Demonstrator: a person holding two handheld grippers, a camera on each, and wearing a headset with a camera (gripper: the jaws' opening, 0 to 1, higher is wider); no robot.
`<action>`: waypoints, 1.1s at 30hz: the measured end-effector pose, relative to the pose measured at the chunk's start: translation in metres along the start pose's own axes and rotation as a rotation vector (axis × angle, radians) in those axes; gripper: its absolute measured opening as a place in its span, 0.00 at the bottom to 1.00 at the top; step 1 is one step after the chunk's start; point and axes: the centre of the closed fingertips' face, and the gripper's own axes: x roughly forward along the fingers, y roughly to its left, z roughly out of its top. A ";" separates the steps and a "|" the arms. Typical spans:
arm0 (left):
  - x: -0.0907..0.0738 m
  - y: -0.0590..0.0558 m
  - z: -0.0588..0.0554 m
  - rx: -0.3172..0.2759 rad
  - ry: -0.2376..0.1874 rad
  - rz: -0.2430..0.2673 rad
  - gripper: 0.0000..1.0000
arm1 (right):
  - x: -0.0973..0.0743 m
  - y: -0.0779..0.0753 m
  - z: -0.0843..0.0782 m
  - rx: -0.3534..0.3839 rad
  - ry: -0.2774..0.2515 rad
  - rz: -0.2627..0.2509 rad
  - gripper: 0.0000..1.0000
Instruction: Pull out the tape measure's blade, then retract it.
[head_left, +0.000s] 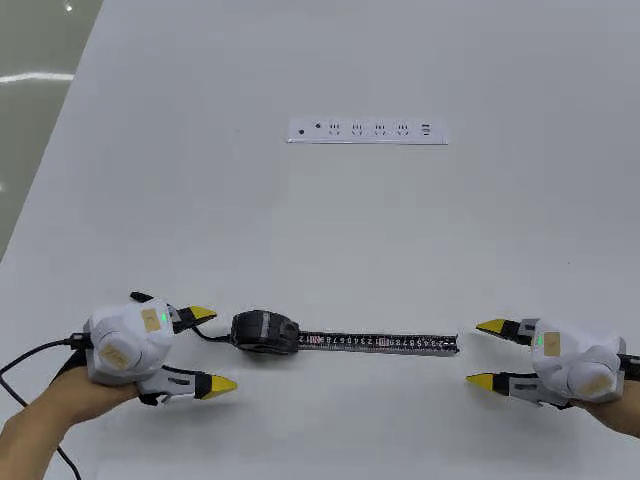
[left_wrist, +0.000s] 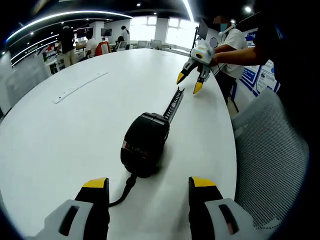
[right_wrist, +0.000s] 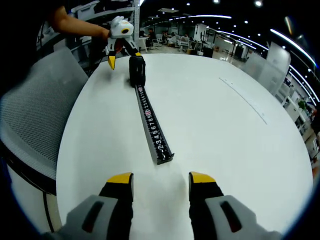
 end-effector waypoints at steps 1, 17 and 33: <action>0.000 -0.002 -0.002 -0.011 -0.004 0.006 0.62 | -0.001 0.002 0.000 0.012 -0.006 -0.006 0.44; -0.005 -0.038 -0.010 -0.166 -0.149 0.142 0.73 | -0.013 0.032 0.012 0.153 -0.083 -0.109 0.56; -0.020 -0.045 -0.003 -0.235 -0.211 0.312 0.79 | -0.016 0.064 0.033 0.304 -0.161 -0.241 0.73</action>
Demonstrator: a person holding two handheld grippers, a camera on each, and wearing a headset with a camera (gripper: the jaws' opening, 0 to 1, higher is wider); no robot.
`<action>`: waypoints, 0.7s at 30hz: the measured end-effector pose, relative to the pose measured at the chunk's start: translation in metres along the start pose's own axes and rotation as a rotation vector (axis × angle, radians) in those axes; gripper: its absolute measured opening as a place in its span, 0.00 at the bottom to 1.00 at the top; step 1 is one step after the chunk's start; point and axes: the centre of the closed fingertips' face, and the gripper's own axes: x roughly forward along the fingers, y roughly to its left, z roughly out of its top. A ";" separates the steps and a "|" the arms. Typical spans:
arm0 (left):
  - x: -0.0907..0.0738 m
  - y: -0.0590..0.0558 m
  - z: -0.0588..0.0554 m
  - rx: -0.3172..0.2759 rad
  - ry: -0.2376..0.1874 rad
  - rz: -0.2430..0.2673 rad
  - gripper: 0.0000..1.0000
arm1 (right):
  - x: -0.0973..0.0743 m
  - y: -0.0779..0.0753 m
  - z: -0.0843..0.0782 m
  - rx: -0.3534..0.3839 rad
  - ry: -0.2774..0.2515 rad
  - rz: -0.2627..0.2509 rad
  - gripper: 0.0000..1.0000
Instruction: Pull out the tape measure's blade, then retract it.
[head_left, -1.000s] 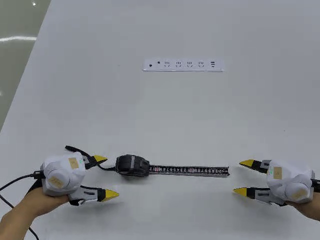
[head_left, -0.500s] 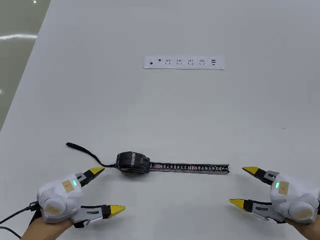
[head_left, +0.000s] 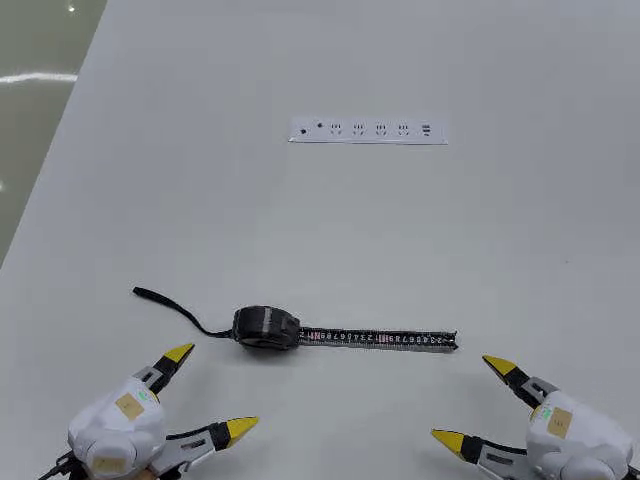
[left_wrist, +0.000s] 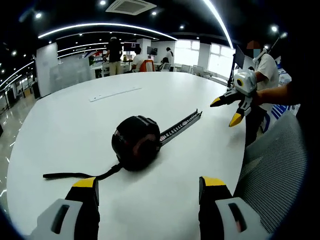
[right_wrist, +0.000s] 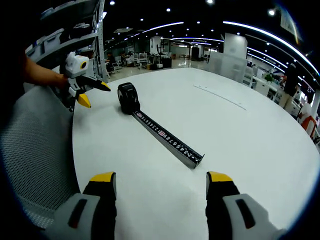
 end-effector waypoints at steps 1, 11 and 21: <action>-0.001 -0.003 0.001 -0.002 0.000 -0.002 0.80 | 0.000 0.002 0.000 0.004 -0.001 -0.003 0.75; -0.002 -0.018 0.019 -0.044 -0.025 0.076 0.93 | -0.001 0.010 0.011 0.076 -0.021 -0.062 0.87; 0.001 -0.027 0.021 -0.128 -0.037 0.112 1.00 | 0.000 0.014 0.019 0.101 -0.021 -0.077 0.99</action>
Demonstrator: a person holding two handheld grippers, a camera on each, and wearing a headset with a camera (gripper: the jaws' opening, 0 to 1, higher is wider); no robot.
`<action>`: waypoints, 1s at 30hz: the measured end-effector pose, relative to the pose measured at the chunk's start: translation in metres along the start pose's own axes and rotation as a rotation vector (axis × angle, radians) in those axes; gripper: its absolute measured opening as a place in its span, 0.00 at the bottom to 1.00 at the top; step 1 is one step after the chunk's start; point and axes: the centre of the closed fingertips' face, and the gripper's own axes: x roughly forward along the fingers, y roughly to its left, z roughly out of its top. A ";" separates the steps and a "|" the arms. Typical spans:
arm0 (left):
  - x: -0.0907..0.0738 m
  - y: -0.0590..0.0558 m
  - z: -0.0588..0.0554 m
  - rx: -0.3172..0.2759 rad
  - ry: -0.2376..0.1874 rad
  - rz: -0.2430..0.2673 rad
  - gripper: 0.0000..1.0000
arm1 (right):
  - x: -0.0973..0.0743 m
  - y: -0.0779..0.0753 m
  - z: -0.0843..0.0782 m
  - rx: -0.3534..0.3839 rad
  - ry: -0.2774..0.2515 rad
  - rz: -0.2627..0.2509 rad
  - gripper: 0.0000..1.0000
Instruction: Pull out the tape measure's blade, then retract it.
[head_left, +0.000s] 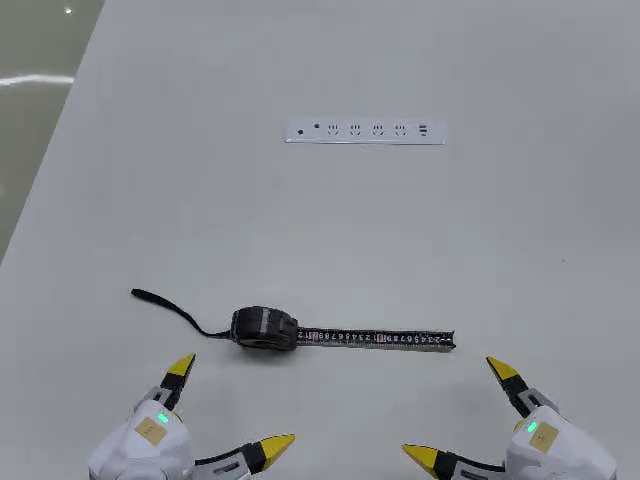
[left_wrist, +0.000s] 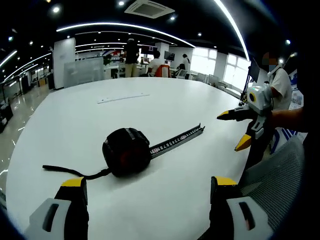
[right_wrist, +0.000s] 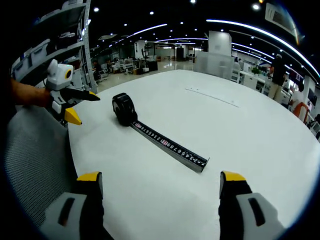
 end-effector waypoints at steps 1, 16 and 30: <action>0.000 0.001 -0.003 0.000 0.006 0.014 1.00 | 0.000 0.001 0.001 0.005 -0.002 0.001 0.99; -0.001 -0.004 -0.005 -0.001 -0.002 0.035 1.00 | 0.000 0.003 0.002 0.038 -0.010 -0.004 1.00; -0.001 -0.002 -0.004 -0.011 -0.010 0.045 1.00 | -0.001 0.005 0.002 0.034 -0.010 0.004 1.00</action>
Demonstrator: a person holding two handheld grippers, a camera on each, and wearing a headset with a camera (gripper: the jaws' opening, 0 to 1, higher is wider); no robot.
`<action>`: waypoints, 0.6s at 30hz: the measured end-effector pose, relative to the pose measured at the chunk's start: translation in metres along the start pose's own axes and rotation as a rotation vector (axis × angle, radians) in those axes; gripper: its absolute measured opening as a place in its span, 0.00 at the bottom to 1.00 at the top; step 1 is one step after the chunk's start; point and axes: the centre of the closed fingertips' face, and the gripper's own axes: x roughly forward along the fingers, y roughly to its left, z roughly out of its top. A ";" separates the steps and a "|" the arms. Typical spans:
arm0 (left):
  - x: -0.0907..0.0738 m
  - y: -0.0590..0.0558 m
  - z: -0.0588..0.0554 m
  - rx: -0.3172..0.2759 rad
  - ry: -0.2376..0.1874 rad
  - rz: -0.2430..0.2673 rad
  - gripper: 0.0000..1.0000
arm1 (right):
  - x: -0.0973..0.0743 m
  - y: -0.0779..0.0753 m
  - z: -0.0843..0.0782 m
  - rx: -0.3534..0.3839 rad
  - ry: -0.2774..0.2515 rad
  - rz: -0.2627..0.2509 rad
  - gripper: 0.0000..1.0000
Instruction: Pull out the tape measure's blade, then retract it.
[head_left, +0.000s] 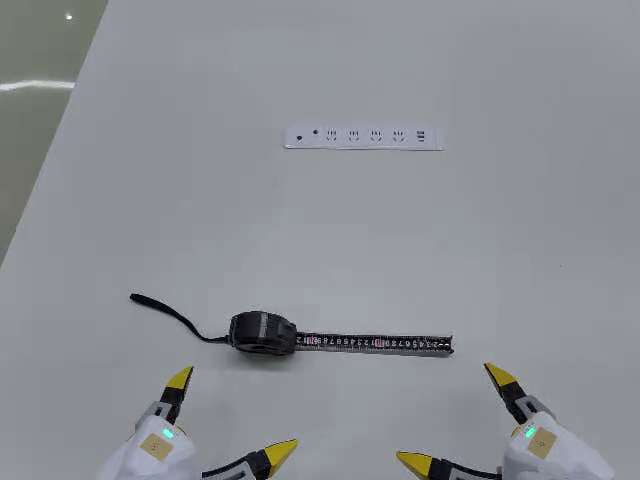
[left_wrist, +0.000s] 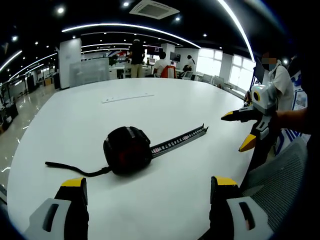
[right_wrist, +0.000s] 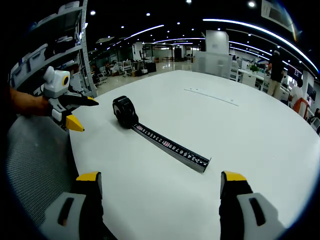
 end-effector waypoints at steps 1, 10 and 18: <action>0.000 0.001 0.000 0.000 -0.002 0.002 1.00 | 0.000 0.000 0.000 -0.001 0.000 0.000 1.00; 0.000 0.000 0.003 -0.005 -0.005 0.011 1.00 | -0.001 0.000 -0.001 -0.001 0.003 0.001 1.00; 0.003 -0.002 0.006 -0.017 -0.004 0.029 1.00 | -0.001 0.002 -0.002 0.000 0.002 0.018 0.99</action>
